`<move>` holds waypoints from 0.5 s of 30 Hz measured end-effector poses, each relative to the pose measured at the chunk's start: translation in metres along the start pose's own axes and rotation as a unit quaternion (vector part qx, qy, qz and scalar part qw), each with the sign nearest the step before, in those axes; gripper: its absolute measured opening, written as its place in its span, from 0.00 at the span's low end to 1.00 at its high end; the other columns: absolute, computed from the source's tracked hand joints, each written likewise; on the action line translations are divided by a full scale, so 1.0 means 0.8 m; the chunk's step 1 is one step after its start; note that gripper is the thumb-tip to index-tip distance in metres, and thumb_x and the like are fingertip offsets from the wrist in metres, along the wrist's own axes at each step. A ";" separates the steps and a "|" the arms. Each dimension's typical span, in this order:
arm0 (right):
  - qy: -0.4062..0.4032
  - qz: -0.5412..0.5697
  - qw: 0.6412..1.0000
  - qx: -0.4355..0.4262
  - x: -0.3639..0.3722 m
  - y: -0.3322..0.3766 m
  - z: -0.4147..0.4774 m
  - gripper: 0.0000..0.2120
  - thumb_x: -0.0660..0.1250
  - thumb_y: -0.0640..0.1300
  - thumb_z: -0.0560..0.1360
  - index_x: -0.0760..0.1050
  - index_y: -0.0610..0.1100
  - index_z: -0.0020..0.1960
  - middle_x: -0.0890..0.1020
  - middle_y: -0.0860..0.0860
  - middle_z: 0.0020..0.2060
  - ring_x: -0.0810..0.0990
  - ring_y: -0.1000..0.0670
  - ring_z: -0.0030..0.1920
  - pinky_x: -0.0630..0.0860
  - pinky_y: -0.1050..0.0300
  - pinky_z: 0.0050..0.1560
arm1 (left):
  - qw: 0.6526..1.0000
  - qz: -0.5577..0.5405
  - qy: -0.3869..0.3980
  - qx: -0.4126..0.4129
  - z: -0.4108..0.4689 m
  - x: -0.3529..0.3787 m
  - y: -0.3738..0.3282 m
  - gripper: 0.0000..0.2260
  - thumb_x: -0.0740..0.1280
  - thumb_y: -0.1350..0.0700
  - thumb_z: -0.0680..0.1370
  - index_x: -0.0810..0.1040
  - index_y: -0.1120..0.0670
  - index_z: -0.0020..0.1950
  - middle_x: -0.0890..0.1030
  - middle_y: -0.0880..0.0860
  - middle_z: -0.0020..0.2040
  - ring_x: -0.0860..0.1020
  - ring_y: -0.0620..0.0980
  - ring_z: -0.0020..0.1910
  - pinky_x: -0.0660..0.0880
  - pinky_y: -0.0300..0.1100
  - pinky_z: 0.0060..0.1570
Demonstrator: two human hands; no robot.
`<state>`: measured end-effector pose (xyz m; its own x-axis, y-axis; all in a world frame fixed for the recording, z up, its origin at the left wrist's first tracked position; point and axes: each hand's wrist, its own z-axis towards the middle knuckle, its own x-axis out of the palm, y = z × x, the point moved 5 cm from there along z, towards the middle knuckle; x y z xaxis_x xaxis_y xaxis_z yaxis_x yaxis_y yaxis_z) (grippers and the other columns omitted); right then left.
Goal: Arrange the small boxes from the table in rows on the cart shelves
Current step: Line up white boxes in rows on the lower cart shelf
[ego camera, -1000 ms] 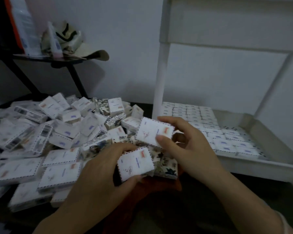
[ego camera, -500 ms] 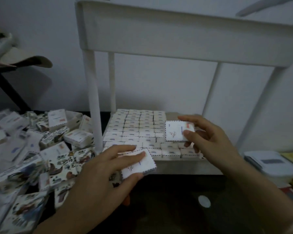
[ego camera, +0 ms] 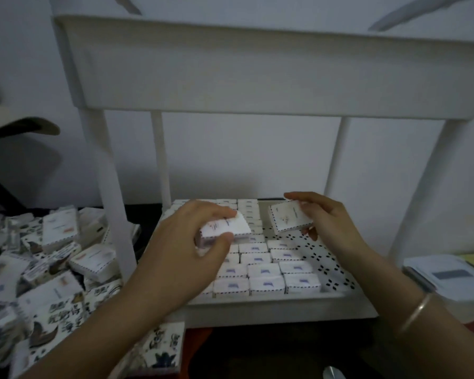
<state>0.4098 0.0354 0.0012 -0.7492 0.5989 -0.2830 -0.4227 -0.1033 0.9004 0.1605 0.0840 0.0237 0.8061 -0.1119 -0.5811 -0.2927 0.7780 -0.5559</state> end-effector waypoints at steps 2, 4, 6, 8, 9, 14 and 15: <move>-0.010 -0.045 0.999 -0.001 0.000 -0.019 0.008 0.15 0.56 0.46 0.82 0.79 0.60 0.56 0.82 0.54 0.46 0.78 0.54 0.34 0.72 0.59 0.36 | 0.998 -0.047 0.003 -0.032 0.019 0.009 0.005 0.08 0.65 0.49 0.78 0.79 0.41 0.56 0.78 0.37 0.53 0.76 0.35 0.49 0.72 0.26 0.42; -0.039 -0.081 0.996 -0.007 -0.003 -0.034 0.010 0.12 0.59 0.49 0.81 0.72 0.59 0.63 0.81 0.54 0.50 0.80 0.55 0.38 0.77 0.55 0.38 | 0.993 -0.095 0.011 -0.067 0.036 0.020 0.009 0.08 0.63 0.50 0.79 0.80 0.42 0.54 0.80 0.39 0.50 0.79 0.37 0.44 0.76 0.32 0.40; -0.062 -0.115 0.991 -0.017 -0.005 -0.037 0.009 0.18 0.63 0.53 0.79 0.65 0.56 0.67 0.79 0.57 0.49 0.80 0.57 0.43 0.79 0.57 0.42 | 0.984 -0.140 0.026 -0.108 0.049 0.034 0.011 0.08 0.60 0.48 0.80 0.79 0.42 0.51 0.82 0.43 0.47 0.82 0.42 0.41 0.81 0.48 0.40; -0.059 -0.128 0.990 -0.019 -0.004 -0.035 0.009 0.21 0.67 0.54 0.76 0.65 0.56 0.66 0.79 0.59 0.46 0.79 0.59 0.44 0.75 0.62 0.42 | 0.966 -0.201 0.041 -0.156 0.056 0.049 0.010 0.09 0.59 0.45 0.81 0.78 0.43 0.50 0.83 0.48 0.47 0.84 0.46 0.39 0.82 0.52 0.37; -0.056 -0.133 0.989 -0.022 -0.003 -0.034 0.008 0.21 0.68 0.54 0.75 0.65 0.57 0.64 0.80 0.59 0.46 0.79 0.58 0.44 0.74 0.62 0.42 | 0.956 -0.228 0.047 -0.176 0.058 0.055 0.009 0.10 0.58 0.43 0.80 0.78 0.43 0.49 0.83 0.50 0.47 0.84 0.49 0.37 0.81 0.51 0.35; -0.033 -0.159 0.986 -0.039 0.006 -0.031 0.005 0.14 0.70 0.50 0.75 0.72 0.54 0.59 0.78 0.60 0.47 0.78 0.56 0.46 0.73 0.62 0.45 | 0.925 -0.290 0.054 -0.239 0.072 0.083 0.010 0.19 0.56 0.37 0.78 0.79 0.48 0.50 0.86 0.53 0.41 0.85 0.54 0.35 0.81 0.48 0.35; -0.022 -0.182 0.982 -0.045 0.007 -0.029 0.002 0.13 0.69 0.50 0.75 0.74 0.52 0.58 0.76 0.62 0.47 0.77 0.57 0.47 0.73 0.63 0.46 | 0.920 -0.296 0.051 -0.250 0.075 0.087 0.011 0.21 0.56 0.37 0.78 0.80 0.50 0.50 0.86 0.53 0.40 0.85 0.53 0.36 0.81 0.47 0.36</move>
<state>0.4163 0.0428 -0.0207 -0.5175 0.6427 -0.5650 -0.7033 0.0567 0.7086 0.2448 0.1206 0.0142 0.8556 -0.5019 -0.1266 -0.0381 0.1827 -0.9824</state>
